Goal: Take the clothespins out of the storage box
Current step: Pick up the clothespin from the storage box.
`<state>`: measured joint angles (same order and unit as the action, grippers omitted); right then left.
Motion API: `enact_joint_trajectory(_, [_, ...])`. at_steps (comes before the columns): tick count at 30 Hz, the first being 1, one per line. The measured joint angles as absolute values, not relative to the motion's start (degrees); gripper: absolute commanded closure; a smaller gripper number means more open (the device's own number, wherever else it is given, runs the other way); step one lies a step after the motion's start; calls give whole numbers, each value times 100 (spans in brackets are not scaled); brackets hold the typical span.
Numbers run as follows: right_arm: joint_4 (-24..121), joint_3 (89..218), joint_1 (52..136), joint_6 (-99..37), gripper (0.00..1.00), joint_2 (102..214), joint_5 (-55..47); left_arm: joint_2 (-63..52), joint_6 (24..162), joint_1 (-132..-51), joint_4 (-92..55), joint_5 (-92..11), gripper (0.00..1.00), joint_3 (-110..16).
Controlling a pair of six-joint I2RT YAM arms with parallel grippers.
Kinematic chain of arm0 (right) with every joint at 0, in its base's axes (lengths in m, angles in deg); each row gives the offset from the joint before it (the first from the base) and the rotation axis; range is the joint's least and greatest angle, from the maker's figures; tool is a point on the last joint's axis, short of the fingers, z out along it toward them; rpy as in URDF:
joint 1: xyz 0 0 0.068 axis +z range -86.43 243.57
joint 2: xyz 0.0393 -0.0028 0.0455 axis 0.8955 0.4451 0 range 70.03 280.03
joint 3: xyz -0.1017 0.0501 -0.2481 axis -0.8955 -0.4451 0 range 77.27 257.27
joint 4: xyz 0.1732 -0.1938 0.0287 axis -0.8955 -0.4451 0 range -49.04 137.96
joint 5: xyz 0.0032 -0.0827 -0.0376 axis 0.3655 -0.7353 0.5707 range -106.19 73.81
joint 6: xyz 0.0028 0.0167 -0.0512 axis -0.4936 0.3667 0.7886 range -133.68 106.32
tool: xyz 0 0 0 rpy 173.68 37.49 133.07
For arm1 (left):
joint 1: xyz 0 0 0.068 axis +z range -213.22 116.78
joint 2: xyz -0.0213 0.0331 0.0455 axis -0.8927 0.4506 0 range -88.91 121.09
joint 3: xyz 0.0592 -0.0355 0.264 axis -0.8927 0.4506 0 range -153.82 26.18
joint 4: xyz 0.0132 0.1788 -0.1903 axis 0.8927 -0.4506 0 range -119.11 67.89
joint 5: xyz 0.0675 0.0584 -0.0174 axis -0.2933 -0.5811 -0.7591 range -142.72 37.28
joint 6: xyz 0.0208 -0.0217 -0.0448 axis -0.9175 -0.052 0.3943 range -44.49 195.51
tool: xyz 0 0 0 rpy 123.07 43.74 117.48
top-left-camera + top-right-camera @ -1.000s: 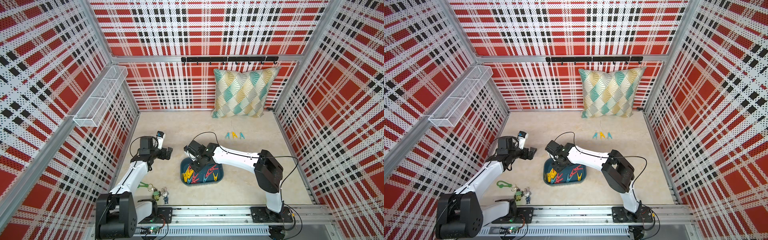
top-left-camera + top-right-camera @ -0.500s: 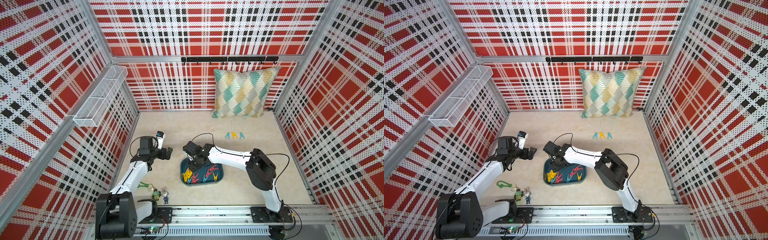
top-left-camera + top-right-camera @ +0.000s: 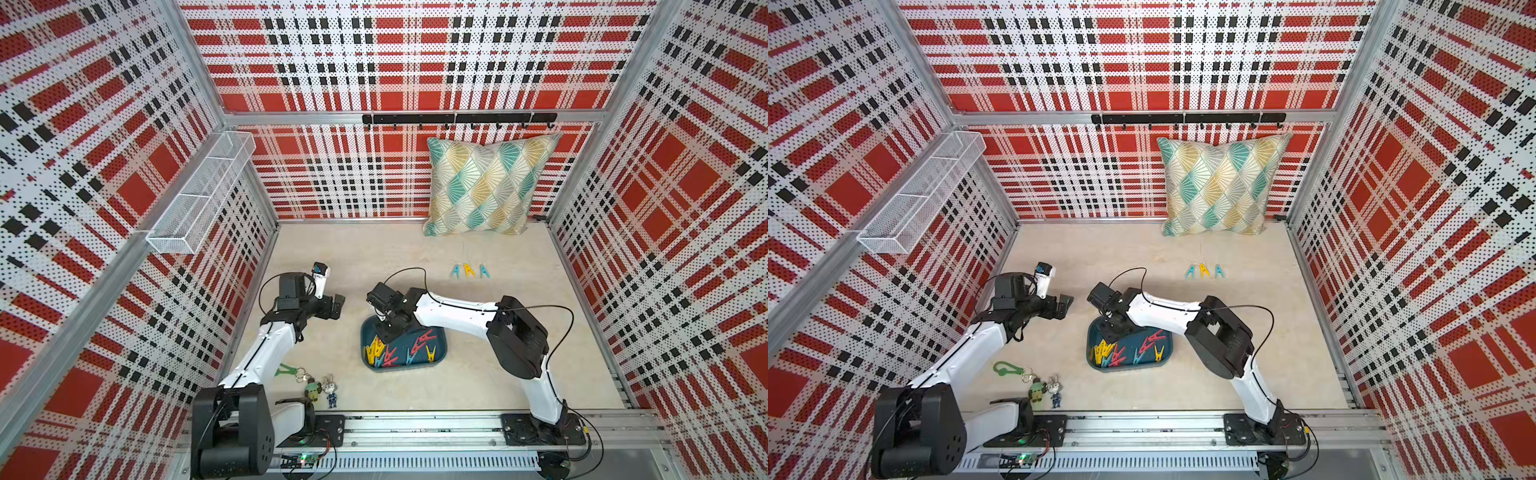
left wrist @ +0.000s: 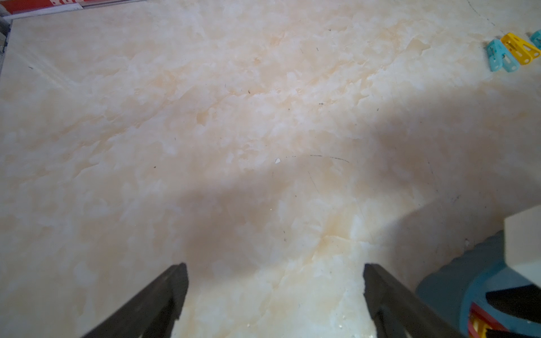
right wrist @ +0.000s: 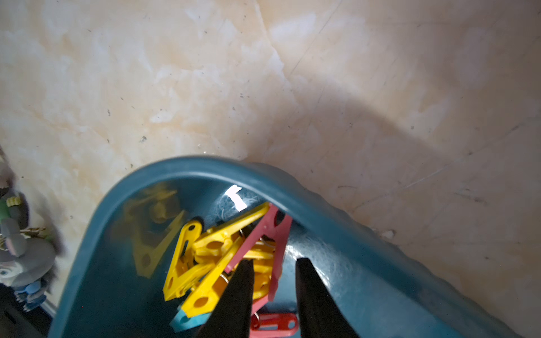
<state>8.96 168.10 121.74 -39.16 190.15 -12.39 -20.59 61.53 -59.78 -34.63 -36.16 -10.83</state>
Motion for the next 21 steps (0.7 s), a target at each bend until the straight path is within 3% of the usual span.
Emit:
enact_joint_trajectory(5, [920,16768,12165,-3944,73,19093,-1233,-2059,6155,-5975,-3461,-3616,1,-1083])
enact_joint_trajectory(13, [1025,16707,12139,-4047,87,19106,-1235,-2061,6155,-5975,-3463,-3612,1,-1083])
enact_joint_trajectory(21, [1114,16565,12139,-4084,92,19008,-1325,-2068,6155,-5969,-3463,-3584,1,-1083])
